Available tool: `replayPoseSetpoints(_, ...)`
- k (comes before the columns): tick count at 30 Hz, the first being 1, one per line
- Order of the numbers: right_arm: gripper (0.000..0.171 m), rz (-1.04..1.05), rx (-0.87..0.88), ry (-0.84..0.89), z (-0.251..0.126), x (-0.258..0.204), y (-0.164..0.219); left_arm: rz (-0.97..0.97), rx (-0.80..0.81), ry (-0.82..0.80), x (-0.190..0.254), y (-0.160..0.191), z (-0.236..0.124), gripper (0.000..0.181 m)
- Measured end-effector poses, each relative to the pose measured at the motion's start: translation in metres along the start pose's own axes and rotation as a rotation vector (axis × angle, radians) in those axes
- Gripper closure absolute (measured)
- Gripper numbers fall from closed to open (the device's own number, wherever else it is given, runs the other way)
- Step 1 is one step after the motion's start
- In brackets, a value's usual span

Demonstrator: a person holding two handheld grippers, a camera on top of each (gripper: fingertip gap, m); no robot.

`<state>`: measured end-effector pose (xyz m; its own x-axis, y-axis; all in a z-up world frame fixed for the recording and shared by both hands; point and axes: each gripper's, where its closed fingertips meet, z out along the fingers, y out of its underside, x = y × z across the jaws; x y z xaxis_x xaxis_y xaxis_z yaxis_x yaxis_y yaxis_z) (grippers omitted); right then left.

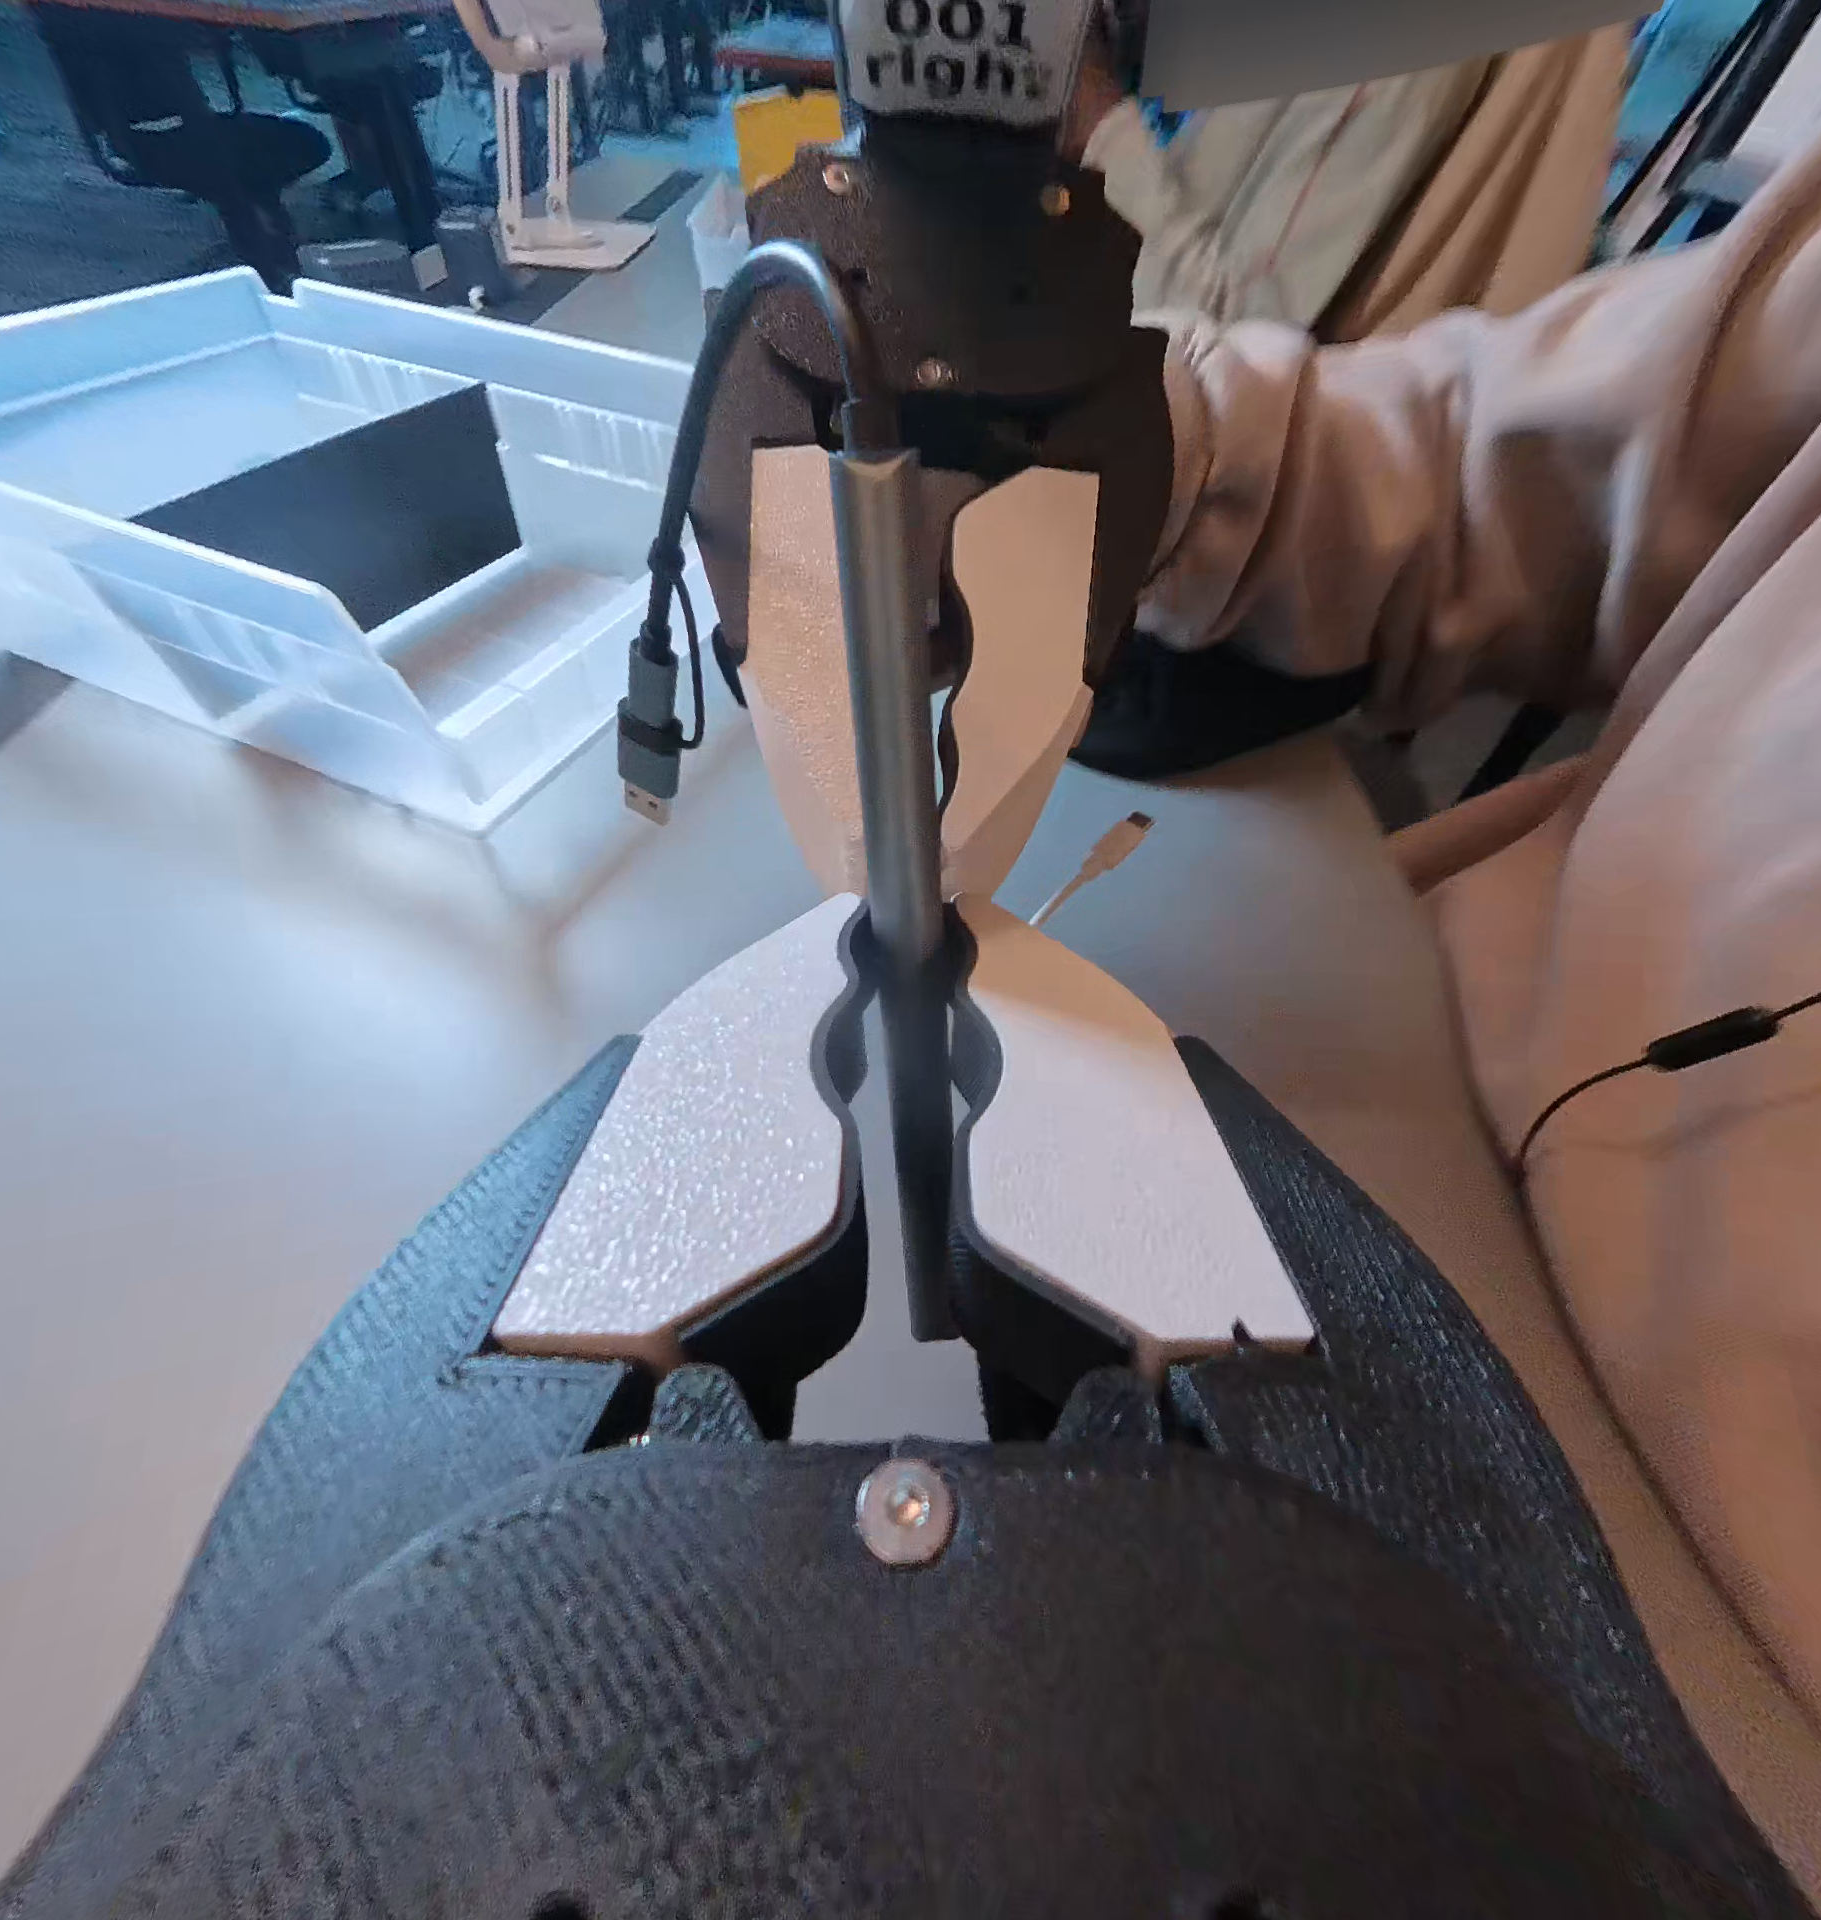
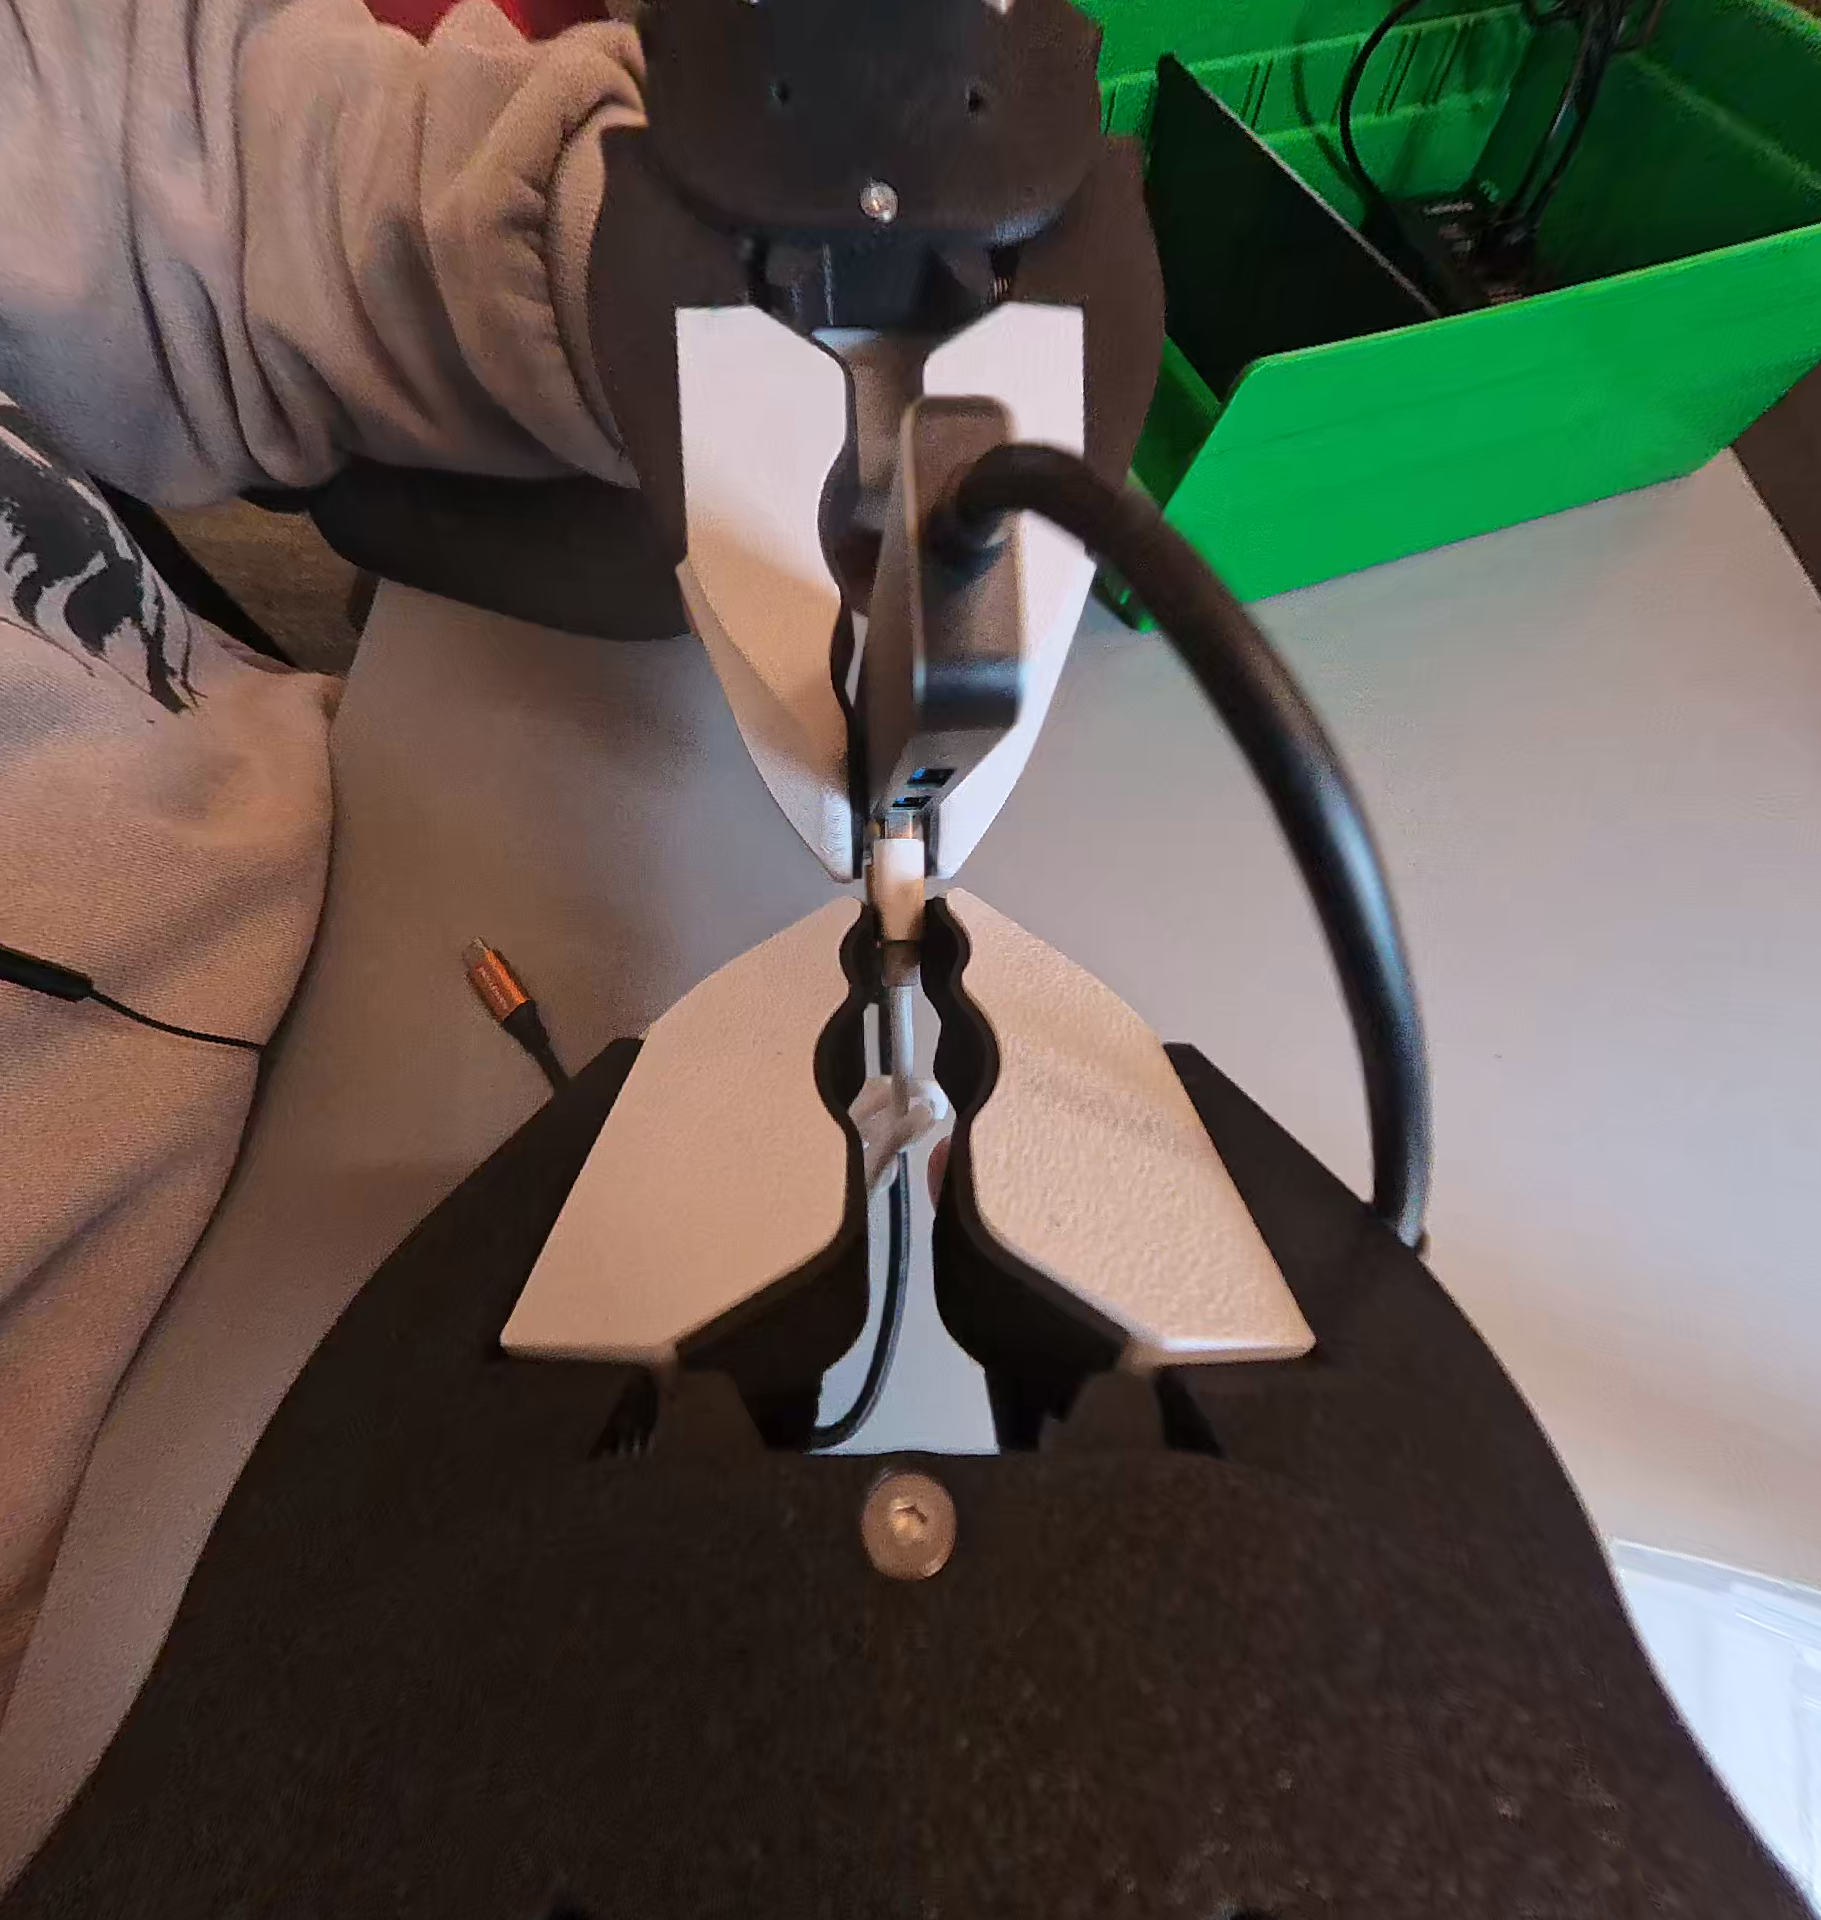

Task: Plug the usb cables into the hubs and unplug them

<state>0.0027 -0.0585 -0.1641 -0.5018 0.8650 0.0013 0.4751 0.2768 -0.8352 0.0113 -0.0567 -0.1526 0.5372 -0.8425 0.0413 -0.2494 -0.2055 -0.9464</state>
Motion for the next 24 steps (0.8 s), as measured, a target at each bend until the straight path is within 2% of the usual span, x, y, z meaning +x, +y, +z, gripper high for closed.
replayPoseSetpoints(3,0.163,-0.006,0.010,0.009,0.000,-0.003,-0.001,0.084,-0.022,-0.030,0.002,-0.006,-0.007,0.170)
replayPoseSetpoints(5,0.164,-0.042,-0.111,0.058,0.001,0.004,0.031,0.070,0.114,-0.081,-0.009,-0.035,-0.034,0.170)
replayPoseSetpoints(7,0.164,0.069,0.023,0.039,-0.008,0.002,0.029,0.071,0.207,-0.128,-0.019,-0.059,-0.071,0.170)
replayPoseSetpoints(9,0.164,0.067,0.109,0.103,-0.032,0.010,0.010,0.090,0.206,-0.195,-0.025,-0.061,-0.086,0.170)
replayPoseSetpoints(14,0.164,0.022,0.207,0.187,-0.081,0.020,-0.024,-0.018,0.201,-0.256,-0.046,-0.043,-0.078,0.170)
replayPoseSetpoints(18,0.163,0.026,0.325,0.305,-0.125,0.034,-0.041,-0.084,0.263,-0.253,-0.051,-0.044,-0.079,0.170)
replayPoseSetpoints(21,0.163,0.021,0.387,0.457,-0.166,0.056,-0.055,-0.132,0.300,-0.278,-0.058,-0.043,-0.081,0.170)
replayPoseSetpoints(24,0.163,-0.012,0.339,0.723,-0.207,0.095,-0.056,-0.181,0.325,-0.274,-0.060,-0.040,-0.079,0.171)
